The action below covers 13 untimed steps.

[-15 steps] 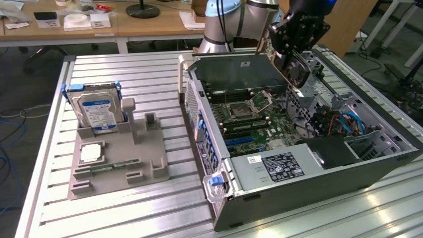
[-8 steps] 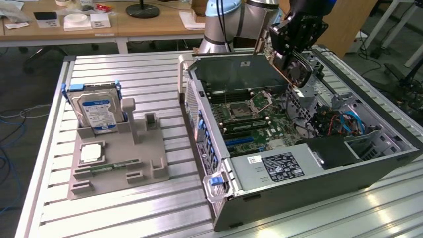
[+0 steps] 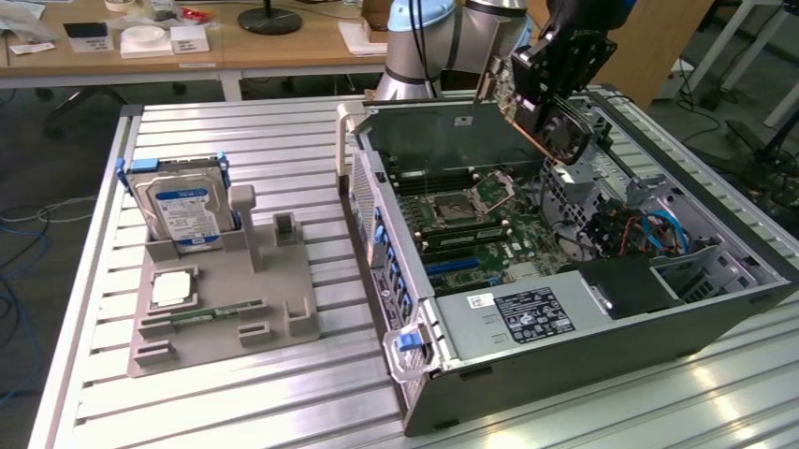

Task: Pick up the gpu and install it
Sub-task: 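Insert the gpu into the slot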

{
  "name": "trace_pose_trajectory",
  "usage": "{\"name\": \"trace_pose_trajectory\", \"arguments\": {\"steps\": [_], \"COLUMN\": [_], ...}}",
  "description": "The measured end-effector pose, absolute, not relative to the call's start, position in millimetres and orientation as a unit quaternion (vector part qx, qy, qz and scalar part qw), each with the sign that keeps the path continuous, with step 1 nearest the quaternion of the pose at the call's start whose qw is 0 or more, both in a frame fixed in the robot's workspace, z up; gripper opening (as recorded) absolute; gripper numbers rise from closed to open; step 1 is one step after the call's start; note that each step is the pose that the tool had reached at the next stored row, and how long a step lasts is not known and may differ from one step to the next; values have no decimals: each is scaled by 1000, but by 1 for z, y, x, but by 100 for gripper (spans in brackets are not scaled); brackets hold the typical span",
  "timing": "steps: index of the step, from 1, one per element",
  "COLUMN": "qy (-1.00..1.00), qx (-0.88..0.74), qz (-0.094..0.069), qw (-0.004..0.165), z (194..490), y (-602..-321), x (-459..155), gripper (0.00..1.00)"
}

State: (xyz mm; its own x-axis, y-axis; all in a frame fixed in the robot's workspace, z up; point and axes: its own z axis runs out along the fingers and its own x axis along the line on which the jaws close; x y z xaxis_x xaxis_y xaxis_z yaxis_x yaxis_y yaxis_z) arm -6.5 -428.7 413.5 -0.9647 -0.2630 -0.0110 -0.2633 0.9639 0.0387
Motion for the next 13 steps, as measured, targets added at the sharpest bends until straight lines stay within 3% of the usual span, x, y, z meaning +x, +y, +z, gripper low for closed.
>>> {"name": "trace_pose_trajectory", "arguments": {"steps": [13], "qy": [982], "qx": [-189], "qz": [20], "qw": [2], "z": [413], "y": [-429], "x": [-6], "gripper": [28]}}
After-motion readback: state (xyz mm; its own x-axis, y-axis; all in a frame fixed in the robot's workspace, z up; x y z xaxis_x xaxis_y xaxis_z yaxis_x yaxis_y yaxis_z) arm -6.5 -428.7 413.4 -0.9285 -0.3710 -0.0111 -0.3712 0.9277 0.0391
